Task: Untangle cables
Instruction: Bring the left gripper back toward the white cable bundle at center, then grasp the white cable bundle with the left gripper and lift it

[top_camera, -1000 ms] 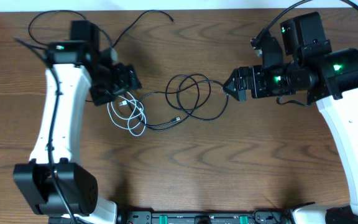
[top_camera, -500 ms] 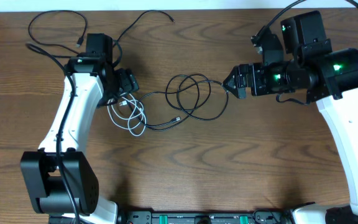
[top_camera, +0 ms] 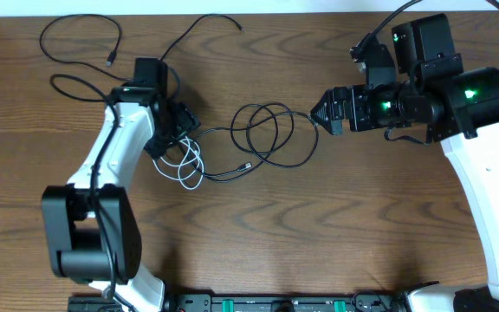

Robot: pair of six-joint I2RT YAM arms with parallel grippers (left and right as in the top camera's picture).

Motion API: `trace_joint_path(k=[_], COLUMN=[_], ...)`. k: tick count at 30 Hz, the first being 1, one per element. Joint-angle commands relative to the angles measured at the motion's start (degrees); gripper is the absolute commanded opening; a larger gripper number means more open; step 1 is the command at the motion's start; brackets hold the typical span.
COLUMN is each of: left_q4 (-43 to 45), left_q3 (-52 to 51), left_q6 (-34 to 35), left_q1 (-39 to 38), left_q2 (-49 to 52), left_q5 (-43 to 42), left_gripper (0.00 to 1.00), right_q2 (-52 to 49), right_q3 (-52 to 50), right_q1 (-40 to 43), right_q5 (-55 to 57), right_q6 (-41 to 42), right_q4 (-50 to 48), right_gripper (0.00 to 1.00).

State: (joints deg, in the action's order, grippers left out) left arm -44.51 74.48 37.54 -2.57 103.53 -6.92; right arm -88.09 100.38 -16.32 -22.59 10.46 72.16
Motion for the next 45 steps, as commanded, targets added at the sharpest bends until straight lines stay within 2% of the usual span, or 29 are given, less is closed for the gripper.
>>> trace_joint_path(k=[1, 2, 4, 6, 7, 12, 17, 22, 26, 28, 32, 35, 39, 45], left_q4=[0.6, 0.8, 1.0, 0.9, 0.7, 0.3, 0.1, 0.0, -0.2, 0.4, 4.2, 8.2, 9.6, 0.7], left_q3=[-0.3, -0.3, -0.2, 0.2, 0.3, 0.5, 0.5, 0.5, 0.5, 0.5, 0.5, 0.5, 0.5, 0.4], left_q6=[1.6, 1.6, 1.6, 1.6, 1.6, 1.6, 1.5, 1.3, 1.4, 1.4, 1.4, 4.1, 4.6, 4.5], left_q1=[-0.4, -0.4, -0.3, -0.3, -0.3, -0.3, -0.4, -0.4, -0.4, -0.4, -0.4, -0.4, -0.4, -1.1], left_q2=[2.1, 2.2, 1.8, 0.8, 0.2, -6.3, -16.9, -29.2, -34.8, -36.8, -39.0, -39.8, -39.4, -35.7], left_q5=[1.1, 1.2, 1.1, 0.8, 0.2, -3.9, -11.8, -11.9, -12.3, -15.5, -24.2, -29.3, -27.5, -23.9], left_gripper=[0.67, 0.57, 0.3, 0.09, 0.08, 0.07, 0.08, 0.08, 0.08, 0.08, 0.08, 0.08, 0.08, 0.08], right_q2=[0.0, 0.0, 0.0, 0.0, 0.0, 0.0, 0.0, -0.1, -0.1, -0.1, -0.1, -0.1, -0.1, -0.1], right_q3=[0.0, 0.0, 0.0, 0.0, 0.0, -0.1, -1.1, -3.8, -5.8, -6.7, -7.3, -7.3, -7.3, -7.4], right_q1=[-0.3, -0.3, -0.3, -0.3, -0.3, -0.3, -0.3, -0.3, -0.3, -0.3, -0.3, -0.3, -0.3, -0.3], right_q5=[0.2, 0.2, 0.2, 0.2, 0.2, 0.2, 0.7, 1.6, 1.2, 1.2, -2.1, -5.6, -5.6, -6.1], right_q6=[-0.2, -0.2, -0.2, -0.2, -0.2, -0.2, -0.2, -0.2, -0.1, 1.4, 2.2, 2.1, 2.2, 2.2], right_q4=[0.3, 0.3, 0.4, 0.5, 0.6, 0.9, 0.3, -2.2, -4.7, -5.9, -7.8, -8.8, -8.7, -8.7], right_gripper=[0.99, 0.99, 0.99, 0.99, 0.99, 0.99, 0.99, 0.99, 0.99, 0.99, 0.99, 0.99, 0.99, 0.99])
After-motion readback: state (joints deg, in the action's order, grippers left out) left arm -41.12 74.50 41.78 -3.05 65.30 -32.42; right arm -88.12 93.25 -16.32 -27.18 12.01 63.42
